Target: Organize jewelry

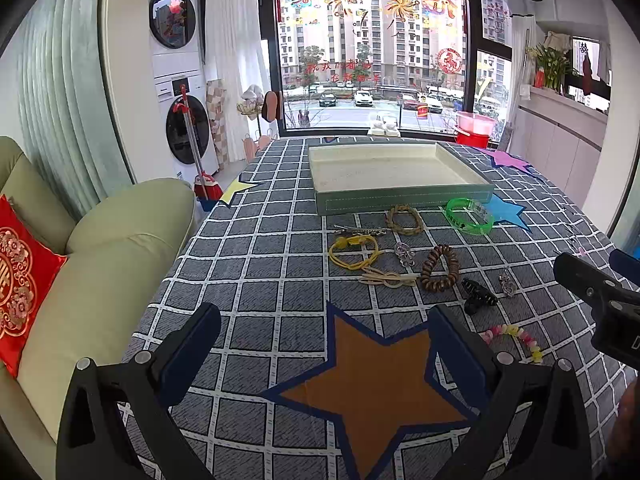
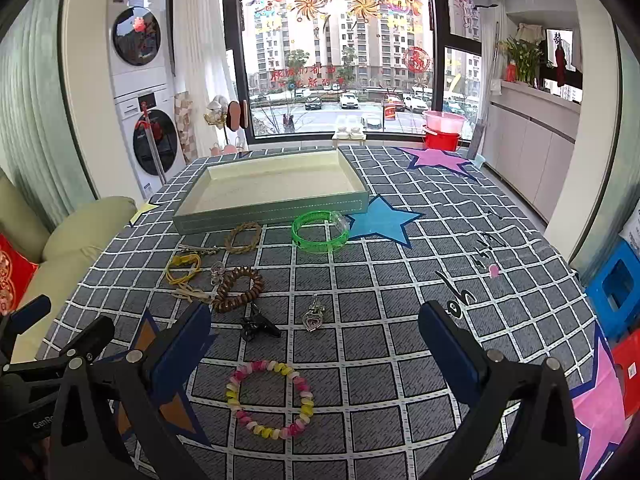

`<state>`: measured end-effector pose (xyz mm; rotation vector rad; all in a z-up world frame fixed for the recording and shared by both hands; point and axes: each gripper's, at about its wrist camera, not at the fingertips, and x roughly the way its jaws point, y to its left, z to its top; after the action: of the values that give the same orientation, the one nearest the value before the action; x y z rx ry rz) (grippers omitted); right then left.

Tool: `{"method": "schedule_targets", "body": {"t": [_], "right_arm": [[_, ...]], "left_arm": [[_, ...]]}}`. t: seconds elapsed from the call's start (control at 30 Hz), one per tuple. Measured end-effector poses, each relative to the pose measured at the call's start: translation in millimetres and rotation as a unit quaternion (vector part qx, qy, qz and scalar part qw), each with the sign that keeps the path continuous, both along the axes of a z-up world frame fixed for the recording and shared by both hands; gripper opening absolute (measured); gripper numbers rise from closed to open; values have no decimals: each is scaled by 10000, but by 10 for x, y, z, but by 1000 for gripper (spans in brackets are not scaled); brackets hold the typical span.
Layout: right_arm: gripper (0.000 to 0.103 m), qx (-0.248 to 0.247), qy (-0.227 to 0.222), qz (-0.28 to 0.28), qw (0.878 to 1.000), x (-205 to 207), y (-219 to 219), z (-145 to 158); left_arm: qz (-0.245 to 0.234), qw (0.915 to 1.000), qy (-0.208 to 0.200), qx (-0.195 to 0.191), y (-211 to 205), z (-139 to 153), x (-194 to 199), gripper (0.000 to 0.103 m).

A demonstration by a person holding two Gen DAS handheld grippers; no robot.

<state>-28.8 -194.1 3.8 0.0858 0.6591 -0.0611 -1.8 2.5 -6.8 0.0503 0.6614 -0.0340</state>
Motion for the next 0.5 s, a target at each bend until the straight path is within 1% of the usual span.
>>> {"method": "schedule_targets", "body": {"t": [0.33,0.43,0.5], "right_arm": [[103,77,83,29,9999,18,-18,-48],[103,156,188,68,9997,54,-35,-86],[103,212,337,114,9991,96,-59,-129]], "left_arm": [[-9,10000,36,-2,-11,-28,8,103],[-32,10000,88,-2,-1,-53,36,103],[-71,9998,176,-12,21,-75,86,103]]}}
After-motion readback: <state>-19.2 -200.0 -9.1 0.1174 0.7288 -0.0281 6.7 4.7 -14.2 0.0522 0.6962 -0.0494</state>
